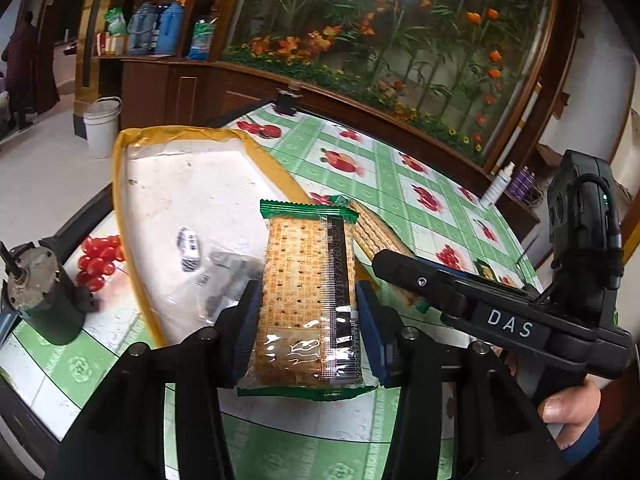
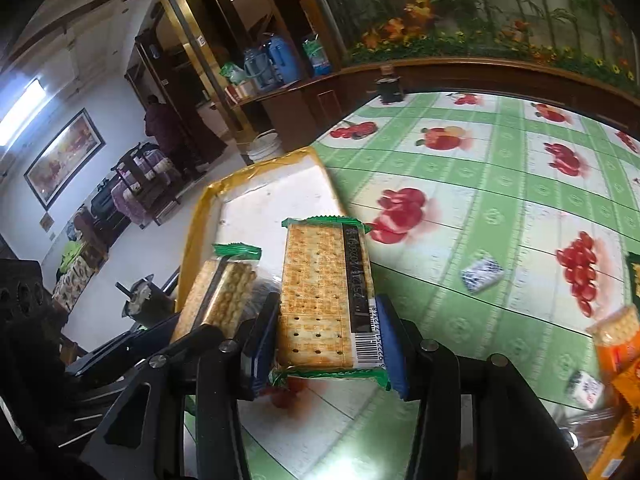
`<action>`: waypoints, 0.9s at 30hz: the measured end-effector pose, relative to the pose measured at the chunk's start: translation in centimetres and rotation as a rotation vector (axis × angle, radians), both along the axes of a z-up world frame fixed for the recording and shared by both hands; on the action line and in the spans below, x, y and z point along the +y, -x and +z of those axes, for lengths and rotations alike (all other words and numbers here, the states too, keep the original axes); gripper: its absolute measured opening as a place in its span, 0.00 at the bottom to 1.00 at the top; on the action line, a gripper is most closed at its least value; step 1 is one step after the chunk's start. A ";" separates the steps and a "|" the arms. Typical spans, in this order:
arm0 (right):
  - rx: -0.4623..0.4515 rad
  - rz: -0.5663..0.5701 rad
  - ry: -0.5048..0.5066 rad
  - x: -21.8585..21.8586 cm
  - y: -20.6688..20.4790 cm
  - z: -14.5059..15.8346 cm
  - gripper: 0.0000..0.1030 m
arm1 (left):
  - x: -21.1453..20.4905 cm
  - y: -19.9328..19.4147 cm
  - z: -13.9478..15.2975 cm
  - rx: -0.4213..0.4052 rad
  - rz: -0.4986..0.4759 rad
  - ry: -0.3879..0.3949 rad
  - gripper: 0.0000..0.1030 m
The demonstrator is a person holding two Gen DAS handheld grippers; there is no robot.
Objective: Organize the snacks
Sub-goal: 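Carry both cracker packs over the cardboard box and open both grippers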
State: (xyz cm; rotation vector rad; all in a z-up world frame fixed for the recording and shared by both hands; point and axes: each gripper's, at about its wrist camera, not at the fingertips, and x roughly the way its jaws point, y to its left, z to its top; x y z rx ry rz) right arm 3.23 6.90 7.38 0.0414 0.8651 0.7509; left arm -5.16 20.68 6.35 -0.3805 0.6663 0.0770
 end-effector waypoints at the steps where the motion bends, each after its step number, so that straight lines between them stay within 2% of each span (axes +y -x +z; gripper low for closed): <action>1: 0.001 0.002 0.000 0.3 -0.1 0.0 0.46 | 0.2 0.0 0.0 0.000 0.007 -0.005 0.44; 20: 0.054 0.016 0.005 5.6 -2.1 -1.9 0.46 | 5.6 -2.3 -2.3 0.045 0.133 -0.001 0.44; 27: 0.062 0.013 0.002 6.2 -2.7 -2.6 0.46 | 5.4 -2.8 -3.2 0.047 0.161 -0.045 0.44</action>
